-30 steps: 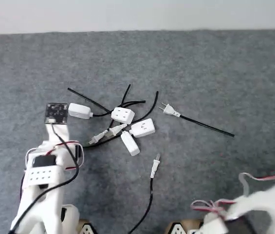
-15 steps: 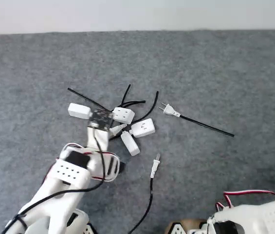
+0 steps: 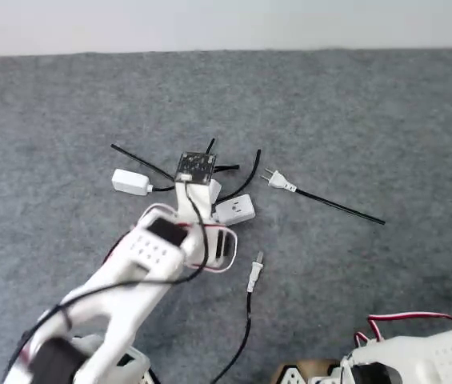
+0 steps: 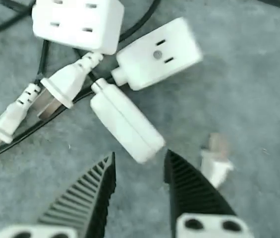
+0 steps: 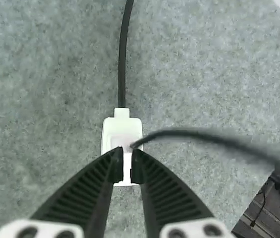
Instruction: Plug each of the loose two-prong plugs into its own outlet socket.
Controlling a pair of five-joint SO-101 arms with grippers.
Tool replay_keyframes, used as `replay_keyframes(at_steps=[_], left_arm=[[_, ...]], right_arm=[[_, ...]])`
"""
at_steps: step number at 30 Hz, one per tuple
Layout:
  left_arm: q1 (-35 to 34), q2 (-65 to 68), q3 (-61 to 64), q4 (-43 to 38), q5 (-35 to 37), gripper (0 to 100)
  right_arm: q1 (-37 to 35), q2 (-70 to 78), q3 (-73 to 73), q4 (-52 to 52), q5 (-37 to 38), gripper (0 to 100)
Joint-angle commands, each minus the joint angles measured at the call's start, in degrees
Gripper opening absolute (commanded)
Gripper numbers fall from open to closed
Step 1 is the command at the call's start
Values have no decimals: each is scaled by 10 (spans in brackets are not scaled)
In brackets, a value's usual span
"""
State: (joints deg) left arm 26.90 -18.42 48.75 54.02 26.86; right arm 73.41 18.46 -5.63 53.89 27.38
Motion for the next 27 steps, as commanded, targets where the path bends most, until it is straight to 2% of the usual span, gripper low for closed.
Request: replay_keyframes(at_steps=[1, 5, 12, 19, 27], left_arm=[[-34, 127, -91, -10, 11, 99], [-58, 148, -109, -30, 12, 8], [-53, 155, -80, -99, 15, 13], [3, 169, -90, -129, 11, 14], [-7, 345, -312, 6, 11, 15]], right_arm=[[4, -3, -37, 3, -7, 9], [3, 0, -34, -9, -7, 9], [0, 0, -33, -14, -7, 9], [0, 0, -33, -13, -7, 9], [7, 1, -33, -22, 1, 9]])
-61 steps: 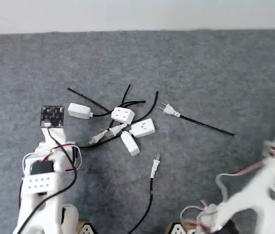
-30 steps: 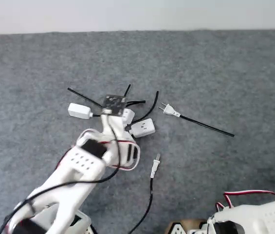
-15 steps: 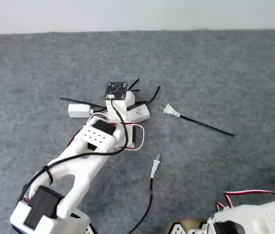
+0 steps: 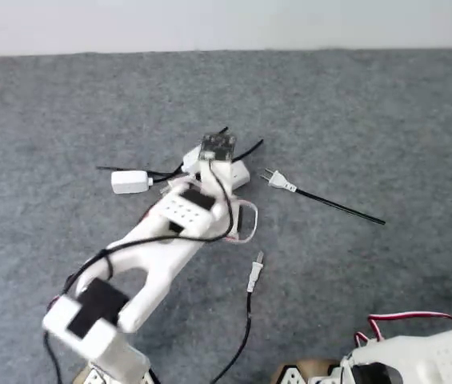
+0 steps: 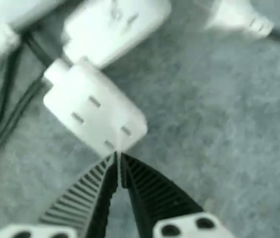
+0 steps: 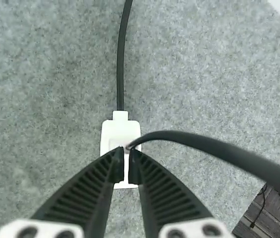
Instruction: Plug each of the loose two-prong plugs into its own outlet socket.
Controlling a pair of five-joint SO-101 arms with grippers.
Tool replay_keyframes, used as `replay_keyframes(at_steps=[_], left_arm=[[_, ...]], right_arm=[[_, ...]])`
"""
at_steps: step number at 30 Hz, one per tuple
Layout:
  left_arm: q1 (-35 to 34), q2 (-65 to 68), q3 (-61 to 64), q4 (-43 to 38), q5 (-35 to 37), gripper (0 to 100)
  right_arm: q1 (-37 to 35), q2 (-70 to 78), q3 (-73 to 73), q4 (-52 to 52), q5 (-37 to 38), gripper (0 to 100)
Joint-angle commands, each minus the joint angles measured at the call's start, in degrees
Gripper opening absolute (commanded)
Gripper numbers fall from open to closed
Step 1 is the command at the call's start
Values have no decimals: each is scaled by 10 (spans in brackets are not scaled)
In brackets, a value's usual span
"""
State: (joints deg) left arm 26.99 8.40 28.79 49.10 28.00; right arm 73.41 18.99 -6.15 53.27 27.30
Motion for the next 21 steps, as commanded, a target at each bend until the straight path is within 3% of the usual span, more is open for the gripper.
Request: replay_keyframes(at_steps=[1, 5, 10, 13, 17, 21], left_arm=[[-8, 91, -133, 61, -1, 15], [-3, 73, -154, 55, -2, 15], [-9, -49, -92, 38, 1, 22], [-31, -95, -27, -9, 25, 104], [-48, -100, 6, -27, 69, 313], [-47, -101, 29, -27, 95, 323]], right_arm=[[8, -4, -27, -18, 3, 9], [7, -3, -25, -21, 2, 9], [-1, 19, -15, -45, 3, 11], [-4, 31, -16, -44, 3, 11], [-7, 36, -16, -44, 3, 11], [-9, 36, -16, -44, 4, 12]])
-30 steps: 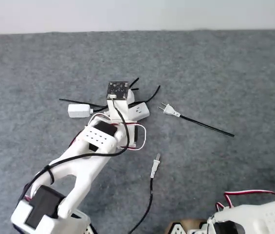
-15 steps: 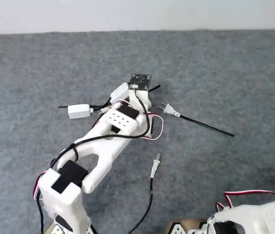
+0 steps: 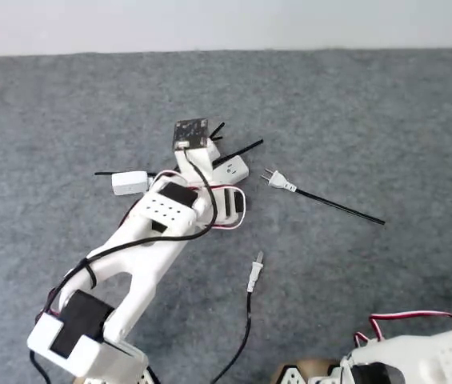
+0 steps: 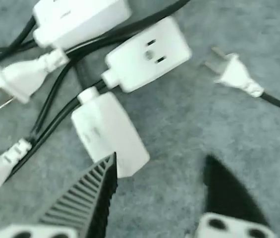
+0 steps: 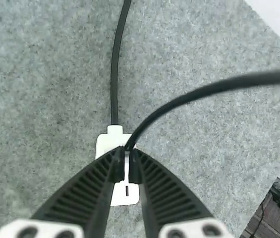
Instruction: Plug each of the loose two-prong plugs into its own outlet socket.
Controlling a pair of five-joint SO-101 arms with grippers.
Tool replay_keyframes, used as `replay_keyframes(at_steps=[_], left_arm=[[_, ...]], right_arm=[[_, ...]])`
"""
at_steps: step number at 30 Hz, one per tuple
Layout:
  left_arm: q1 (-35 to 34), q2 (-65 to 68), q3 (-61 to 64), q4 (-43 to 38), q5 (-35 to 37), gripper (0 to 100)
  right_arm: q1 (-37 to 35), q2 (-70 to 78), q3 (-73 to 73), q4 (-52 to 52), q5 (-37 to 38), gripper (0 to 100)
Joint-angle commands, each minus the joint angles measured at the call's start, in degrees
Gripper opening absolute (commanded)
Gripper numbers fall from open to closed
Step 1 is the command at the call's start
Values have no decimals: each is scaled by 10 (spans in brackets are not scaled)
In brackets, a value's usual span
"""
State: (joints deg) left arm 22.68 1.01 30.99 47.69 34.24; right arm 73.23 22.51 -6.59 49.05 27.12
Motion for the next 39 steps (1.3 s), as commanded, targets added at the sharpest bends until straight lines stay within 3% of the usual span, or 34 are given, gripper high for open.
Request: replay_keyframes(at_steps=[1, 10, 17, 23, 25, 28, 30, 39], left_arm=[[-5, -26, 11, -13, 44, 308], [-11, 41, -14, -46, 52, 258], [-11, 184, -195, 96, 55, 254], [-10, 212, -240, 113, 55, 253], [-6, 212, -240, 117, 54, 225], [-12, 211, -240, 120, 47, 103], [-16, 211, -240, 120, 11, 11], [-30, 136, -174, 201, -111, 13]], right_arm=[[-7, 1, -11, -2, 5, 12], [-8, -1, -13, -2, 5, 12], [-8, 0, -13, -2, 7, 12], [-8, 1, -12, -1, 23, 12], [-8, 2, -11, 0, 23, 12], [-8, 2, -11, 2, 24, 12], [-8, 2, -11, 2, 25, 12], [-8, 2, -11, 2, 25, 12]])
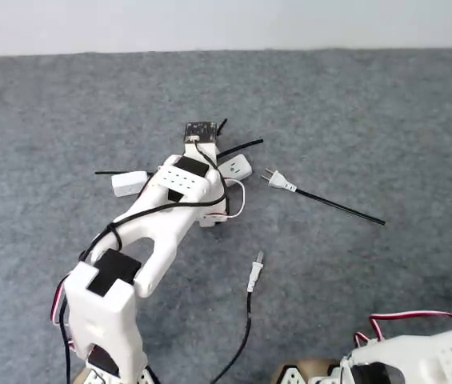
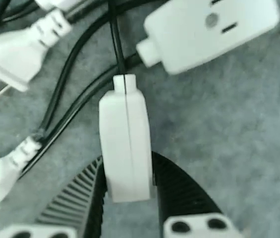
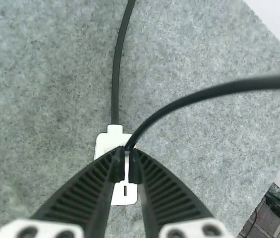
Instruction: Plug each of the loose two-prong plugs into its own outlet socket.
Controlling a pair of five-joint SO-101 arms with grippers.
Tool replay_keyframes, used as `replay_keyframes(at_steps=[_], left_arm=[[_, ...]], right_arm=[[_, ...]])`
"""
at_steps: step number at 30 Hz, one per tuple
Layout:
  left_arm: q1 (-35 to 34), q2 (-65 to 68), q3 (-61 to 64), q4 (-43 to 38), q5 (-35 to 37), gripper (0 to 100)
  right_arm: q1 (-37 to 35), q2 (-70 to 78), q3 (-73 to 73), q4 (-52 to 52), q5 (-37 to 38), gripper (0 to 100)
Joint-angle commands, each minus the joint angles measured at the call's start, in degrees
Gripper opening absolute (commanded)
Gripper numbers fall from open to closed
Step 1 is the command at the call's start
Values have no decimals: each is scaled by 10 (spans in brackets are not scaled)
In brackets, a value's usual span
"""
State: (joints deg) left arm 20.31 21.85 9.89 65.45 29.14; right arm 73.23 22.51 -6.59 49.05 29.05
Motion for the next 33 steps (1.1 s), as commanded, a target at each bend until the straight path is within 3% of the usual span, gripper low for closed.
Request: replay_keyframes(at_steps=[1, 12, 15, 21, 23, 29, 33], left_arm=[[-4, -102, 65, 24, -76, 13], [-6, -534, 485, -39, -206, 13], [-14, -558, 525, -42, -215, 48], [-13, -511, 543, -49, -229, 299], [-14, -502, 545, -65, -229, 326], [-25, -536, 526, -55, -229, 197], [-78, -600, 508, -31, -229, 137]], right_arm=[[-8, 2, -11, 3, 6, 12], [-8, 2, -11, 3, 6, 12], [-8, 0, -11, 9, 6, 12], [-19, -3, -11, 34, 26, 12], [-24, -3, -11, 36, 29, 12], [-30, -3, -11, 36, 31, 12], [-35, -2, -11, 40, 32, 12]])
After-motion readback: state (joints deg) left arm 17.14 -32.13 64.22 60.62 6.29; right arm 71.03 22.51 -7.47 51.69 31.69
